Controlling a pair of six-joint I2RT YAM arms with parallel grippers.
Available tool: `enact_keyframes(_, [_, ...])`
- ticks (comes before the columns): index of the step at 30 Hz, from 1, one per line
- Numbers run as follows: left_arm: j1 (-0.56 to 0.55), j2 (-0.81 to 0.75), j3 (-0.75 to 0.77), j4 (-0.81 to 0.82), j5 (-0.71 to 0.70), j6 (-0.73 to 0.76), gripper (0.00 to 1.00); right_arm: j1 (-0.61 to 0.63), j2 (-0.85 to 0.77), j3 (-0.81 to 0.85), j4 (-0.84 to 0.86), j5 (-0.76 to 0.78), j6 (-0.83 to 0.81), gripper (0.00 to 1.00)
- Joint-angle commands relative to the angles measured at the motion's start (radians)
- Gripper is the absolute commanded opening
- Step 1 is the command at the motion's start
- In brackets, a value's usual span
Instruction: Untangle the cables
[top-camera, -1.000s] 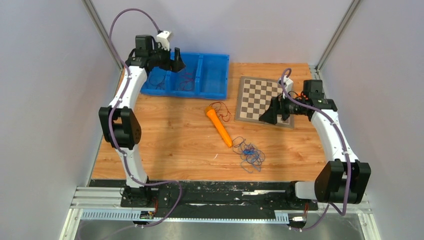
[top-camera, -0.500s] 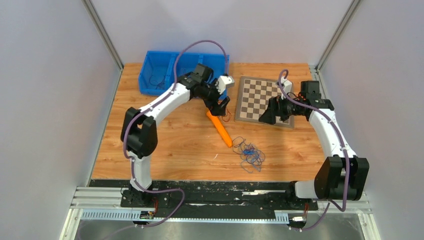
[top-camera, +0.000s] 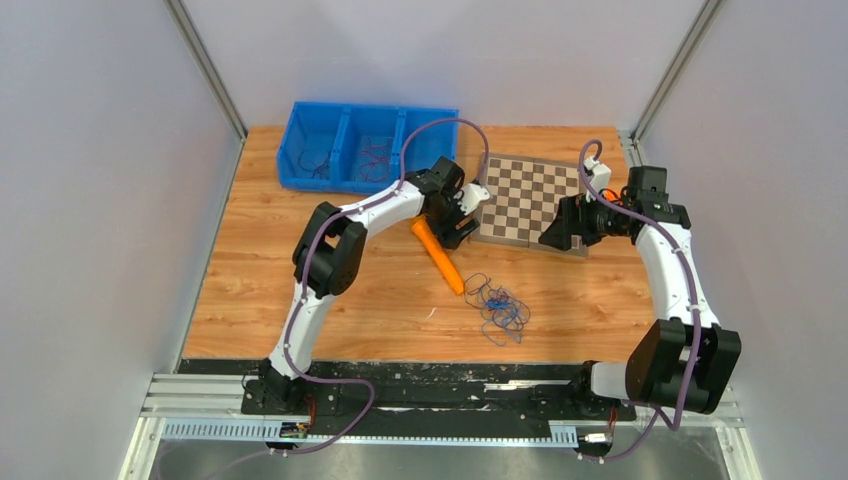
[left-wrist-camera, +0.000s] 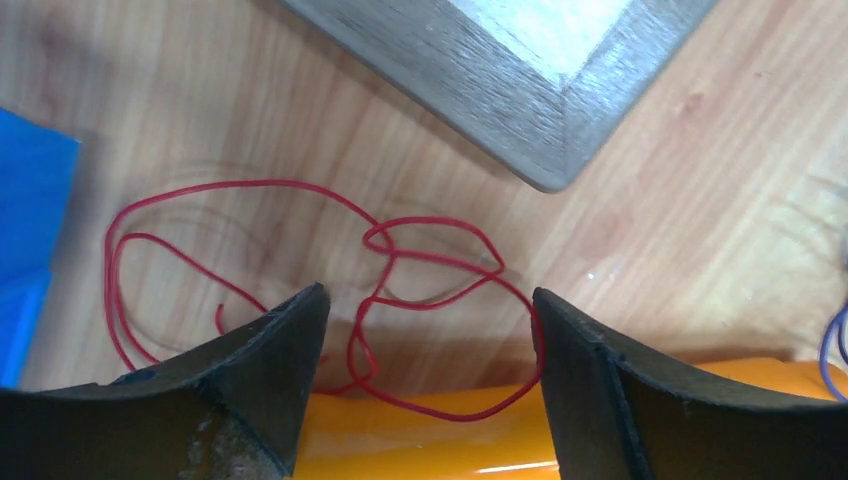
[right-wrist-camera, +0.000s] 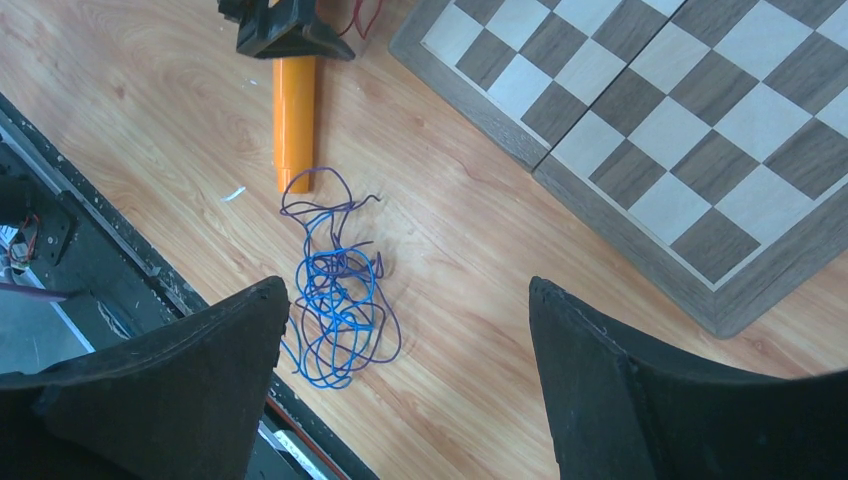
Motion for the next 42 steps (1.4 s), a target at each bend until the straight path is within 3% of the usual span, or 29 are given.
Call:
enact_keyframes(1, [-0.010,0.023,0.048,0.028,-0.090,-0.012,0.70,-0.012,-0.036,0.020,-0.027,0.001,-0.040,0.89])
enact_keyframes(2, [-0.010,0.022,0.061,0.023,-0.087,-0.008,0.63,-0.014,-0.037,0.023,-0.029,0.001,-0.041,0.89])
enact_keyframes(3, [-0.011,0.013,0.068,0.003,-0.079,0.000,0.45,-0.014,-0.037,0.026,-0.030,0.000,-0.041,0.89])
enact_keyframes(4, [-0.010,0.005,0.090,-0.011,-0.056,0.004,0.37,-0.017,-0.037,0.028,-0.032,0.000,-0.042,0.89])
enact_keyframes(5, [-0.010,-0.023,0.102,-0.039,-0.042,0.003,0.20,-0.016,-0.036,0.029,-0.032,-0.002,-0.041,0.88])
enact_keyframes(7, [-0.010,-0.082,0.150,-0.093,0.006,-0.009,0.03,-0.017,-0.037,0.031,-0.032,-0.004,-0.042,0.88])
enact_keyframes(8, [-0.009,-0.111,0.175,-0.107,0.034,-0.019,0.01,-0.017,-0.039,0.031,-0.032,-0.006,-0.041,0.88])
enact_keyframes(14, [0.035,-0.387,0.250,-0.159,0.093,-0.005,0.00,-0.018,-0.044,0.023,-0.033,-0.031,-0.039,0.88])
enact_keyframes(22, [0.225,-0.461,0.398,-0.076,0.120,-0.055,0.00,-0.018,-0.034,0.015,-0.033,-0.062,-0.037,0.88])
enact_keyframes(33, [0.447,-0.403,0.298,0.313,0.231,-0.273,0.00,-0.017,-0.016,-0.005,-0.033,-0.062,-0.051,0.88])
enact_keyframes(42, [0.528,-0.240,0.268,0.373,0.253,-0.308,0.00,-0.017,-0.003,-0.021,-0.038,-0.046,-0.067,0.88])
